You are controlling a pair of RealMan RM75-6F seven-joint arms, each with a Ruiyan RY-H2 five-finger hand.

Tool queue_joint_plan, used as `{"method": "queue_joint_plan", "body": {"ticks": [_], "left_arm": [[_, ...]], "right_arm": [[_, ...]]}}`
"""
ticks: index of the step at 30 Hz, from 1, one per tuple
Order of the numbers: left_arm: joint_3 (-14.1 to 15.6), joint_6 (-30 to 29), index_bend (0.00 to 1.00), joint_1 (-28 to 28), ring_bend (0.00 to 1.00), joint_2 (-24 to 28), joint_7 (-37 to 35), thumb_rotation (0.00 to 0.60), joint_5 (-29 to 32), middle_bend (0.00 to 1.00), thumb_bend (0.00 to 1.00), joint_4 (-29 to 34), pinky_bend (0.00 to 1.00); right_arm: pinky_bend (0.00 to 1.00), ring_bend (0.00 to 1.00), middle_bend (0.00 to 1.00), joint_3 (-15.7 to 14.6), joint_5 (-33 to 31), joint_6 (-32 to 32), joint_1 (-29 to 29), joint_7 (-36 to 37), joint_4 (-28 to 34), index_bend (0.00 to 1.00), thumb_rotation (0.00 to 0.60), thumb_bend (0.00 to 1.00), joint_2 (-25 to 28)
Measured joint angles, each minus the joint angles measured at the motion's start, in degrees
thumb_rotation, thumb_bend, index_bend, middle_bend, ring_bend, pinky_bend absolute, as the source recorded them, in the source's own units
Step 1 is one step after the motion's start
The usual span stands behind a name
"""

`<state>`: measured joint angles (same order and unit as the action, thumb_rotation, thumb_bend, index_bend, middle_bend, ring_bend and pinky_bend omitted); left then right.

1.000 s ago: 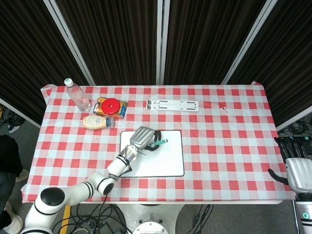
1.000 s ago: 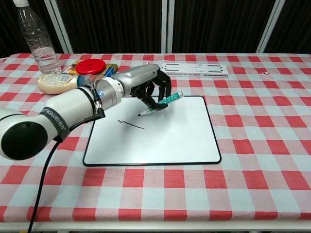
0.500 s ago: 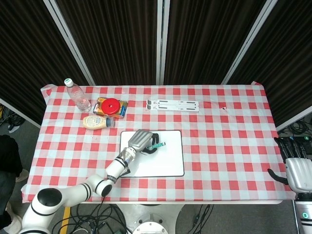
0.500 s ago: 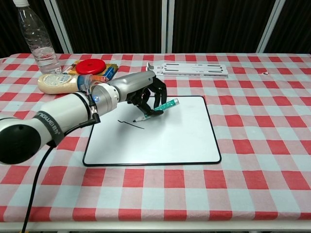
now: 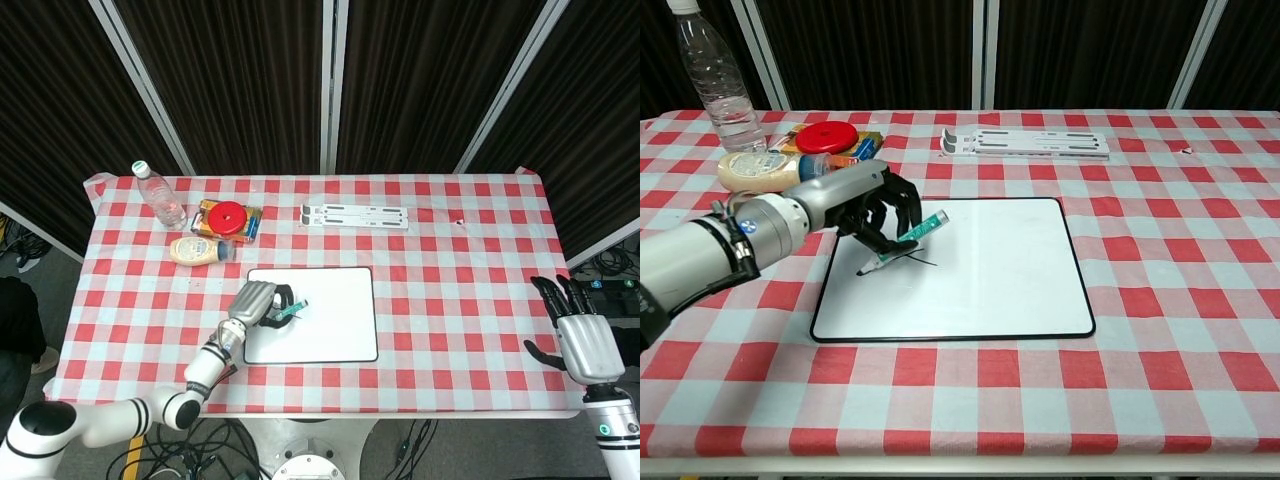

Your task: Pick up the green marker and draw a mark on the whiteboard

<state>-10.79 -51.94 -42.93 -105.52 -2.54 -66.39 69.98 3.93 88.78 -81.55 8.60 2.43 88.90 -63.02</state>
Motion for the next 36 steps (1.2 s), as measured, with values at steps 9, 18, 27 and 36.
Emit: {"method": "queue_joint_plan", "body": {"ticks": [9,18,27,36], "left_arm": [[-2.42,-7.69,0.54,2.13,0.64,8.54,4.95,0.600,-2.38,0.54,0.50,9.94,0.83],[-1.32,-5.59,0.47,2.11,0.50,13.07,26.37,0.600,9.99,0.44,0.46,9.62,0.75],[0.74,-5.28,0.10,0.28,0.20,14.21,44.61,0.600,25.83,0.11,0.18,10.82,0.58],[0.05,-14.09,0.07,4.13,0.04,22.14,39.53,0.600,21.58,0.00,0.09,27.17,0.28]], "right_arm": [[0.00,0.00,0.11,0.10,0.08,-3.15,-1.57,1.53,-0.28,0.00,0.600,0.10,1.43],[0.00,0.00,0.11,0.08,-0.44,-2.28,-1.28,2.15,-1.18,0.00,0.600,0.10,1.01],[0.00,0.00,0.11,0.01,-0.37,-2.60,-1.38,1.74,-0.91,0.00,0.600,0.10,1.13],[0.00,0.00,0.11,0.42,-1.65,-4.19,-2.72,2.09,-0.61,0.00,0.600,0.11,2.97]]}}
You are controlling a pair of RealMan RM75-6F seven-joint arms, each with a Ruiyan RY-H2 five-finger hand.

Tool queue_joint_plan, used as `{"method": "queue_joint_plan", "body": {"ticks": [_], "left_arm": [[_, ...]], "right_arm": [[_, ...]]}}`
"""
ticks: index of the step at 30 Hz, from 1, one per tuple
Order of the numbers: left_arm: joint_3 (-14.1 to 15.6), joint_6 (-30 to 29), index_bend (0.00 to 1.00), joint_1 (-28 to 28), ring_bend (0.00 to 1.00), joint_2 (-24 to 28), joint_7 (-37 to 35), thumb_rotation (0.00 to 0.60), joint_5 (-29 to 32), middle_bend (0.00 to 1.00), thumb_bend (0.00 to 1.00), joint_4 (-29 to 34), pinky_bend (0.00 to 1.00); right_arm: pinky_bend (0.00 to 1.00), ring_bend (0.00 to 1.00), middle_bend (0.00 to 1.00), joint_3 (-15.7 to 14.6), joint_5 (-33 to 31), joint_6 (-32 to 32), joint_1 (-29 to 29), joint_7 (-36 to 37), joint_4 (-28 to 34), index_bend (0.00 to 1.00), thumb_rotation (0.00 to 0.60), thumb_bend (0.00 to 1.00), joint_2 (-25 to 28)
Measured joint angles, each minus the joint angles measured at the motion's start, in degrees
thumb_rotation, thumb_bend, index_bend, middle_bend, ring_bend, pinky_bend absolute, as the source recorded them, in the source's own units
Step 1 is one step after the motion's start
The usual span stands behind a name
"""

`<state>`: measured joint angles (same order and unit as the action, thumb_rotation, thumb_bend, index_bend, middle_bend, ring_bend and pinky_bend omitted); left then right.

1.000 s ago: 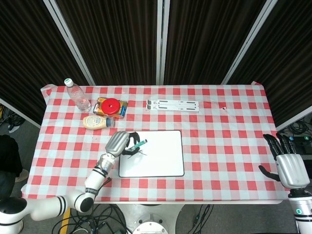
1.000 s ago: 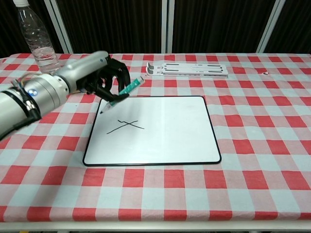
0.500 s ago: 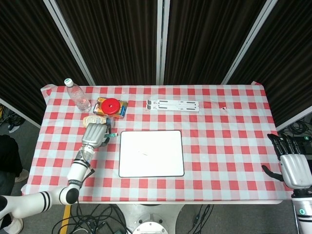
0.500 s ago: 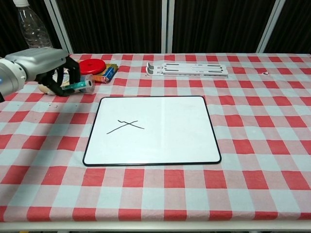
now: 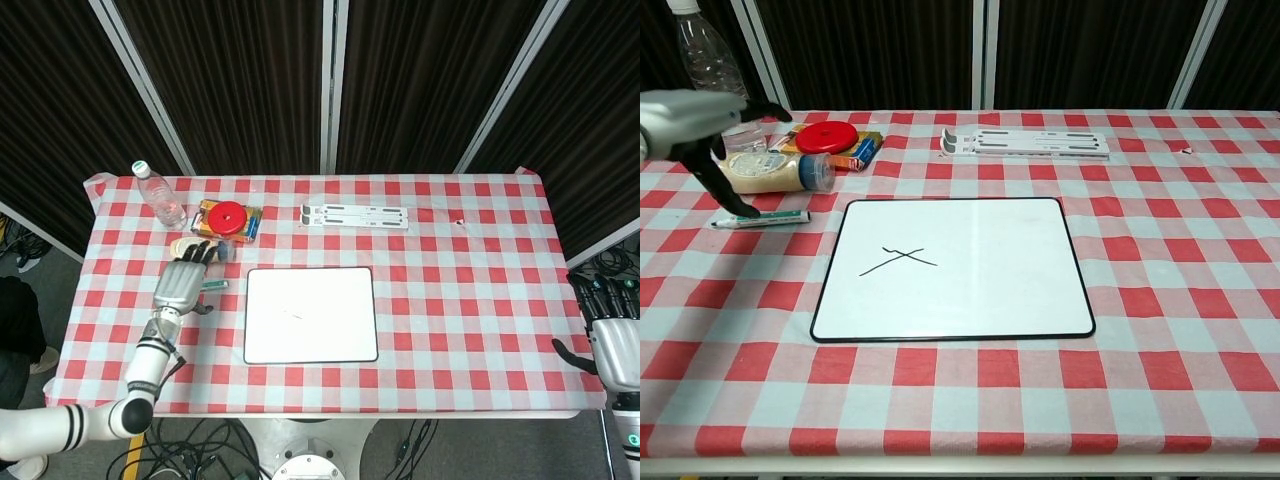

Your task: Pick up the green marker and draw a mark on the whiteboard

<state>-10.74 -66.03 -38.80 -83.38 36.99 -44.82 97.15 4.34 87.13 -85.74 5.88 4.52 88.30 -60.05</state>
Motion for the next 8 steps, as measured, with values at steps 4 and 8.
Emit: {"method": "queue_joint_plan", "body": {"ticks": [4,8], "left_arm": [[1.13,-6.18,0.07,5.33,0.04,6.01,-7.83,0.600,-9.50,0.01,0.09,1.45,0.19],[3.93,-11.77,0.07,12.27,0.04,11.38,-16.69,0.600,-17.46,0.01,0.09,0.11,0.17]], "right_arm": [[0.00,0.00,0.11,-0.29,0.01,0.51,-0.14,1.92,0.18,0.00,0.600,0.12,0.95],[0.00,0.00,0.11,-0.88,0.91,0.86,-0.22,5.11,0.09,0.00,0.600,0.12,1.77]]}}
